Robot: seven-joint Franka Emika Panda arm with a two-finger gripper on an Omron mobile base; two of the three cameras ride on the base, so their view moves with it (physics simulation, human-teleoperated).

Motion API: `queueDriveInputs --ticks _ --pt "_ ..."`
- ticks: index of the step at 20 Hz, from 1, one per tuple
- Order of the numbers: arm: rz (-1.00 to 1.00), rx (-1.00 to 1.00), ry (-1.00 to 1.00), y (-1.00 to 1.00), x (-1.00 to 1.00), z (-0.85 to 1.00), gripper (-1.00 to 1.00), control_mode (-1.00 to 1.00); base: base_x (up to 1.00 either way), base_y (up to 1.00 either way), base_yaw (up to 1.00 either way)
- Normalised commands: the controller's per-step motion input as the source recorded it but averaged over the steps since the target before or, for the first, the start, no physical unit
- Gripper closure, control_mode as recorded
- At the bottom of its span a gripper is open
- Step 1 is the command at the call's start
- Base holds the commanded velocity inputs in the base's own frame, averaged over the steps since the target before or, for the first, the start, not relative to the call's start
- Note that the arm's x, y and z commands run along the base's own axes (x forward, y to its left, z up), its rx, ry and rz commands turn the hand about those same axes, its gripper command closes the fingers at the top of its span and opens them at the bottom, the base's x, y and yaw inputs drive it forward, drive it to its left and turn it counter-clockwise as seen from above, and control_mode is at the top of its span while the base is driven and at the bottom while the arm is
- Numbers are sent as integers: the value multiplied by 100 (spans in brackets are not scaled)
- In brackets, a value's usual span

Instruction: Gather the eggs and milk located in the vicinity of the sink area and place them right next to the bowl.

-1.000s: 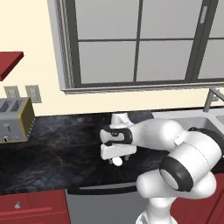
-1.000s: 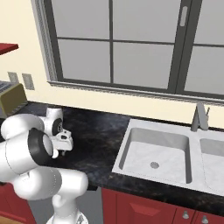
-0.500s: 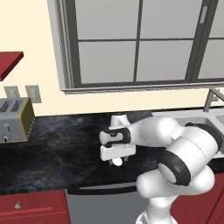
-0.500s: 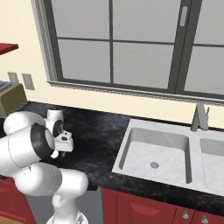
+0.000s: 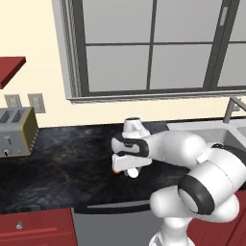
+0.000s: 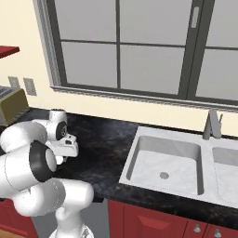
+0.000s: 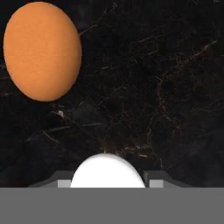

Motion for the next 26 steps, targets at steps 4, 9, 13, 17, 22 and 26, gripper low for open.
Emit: queueDriveInputs --ticks 4,9,13,17,22,26 --pt "0 5 -10 -34 -51 100 100 -100 0 0 0" --pt "0 6 -17 -9 -85 81 100 -100 0 0 0" --pt "0 3 -27 -10 -86 76 100 -100 0 0 0" --pt "0 0 -19 -28 -47 56 100 -100 0 0 0" --pt "0 -1 -5 -14 -12 10 100 -100 0 0 0" --pt "0 0 0 0 0 0 100 -100 0 0 0"
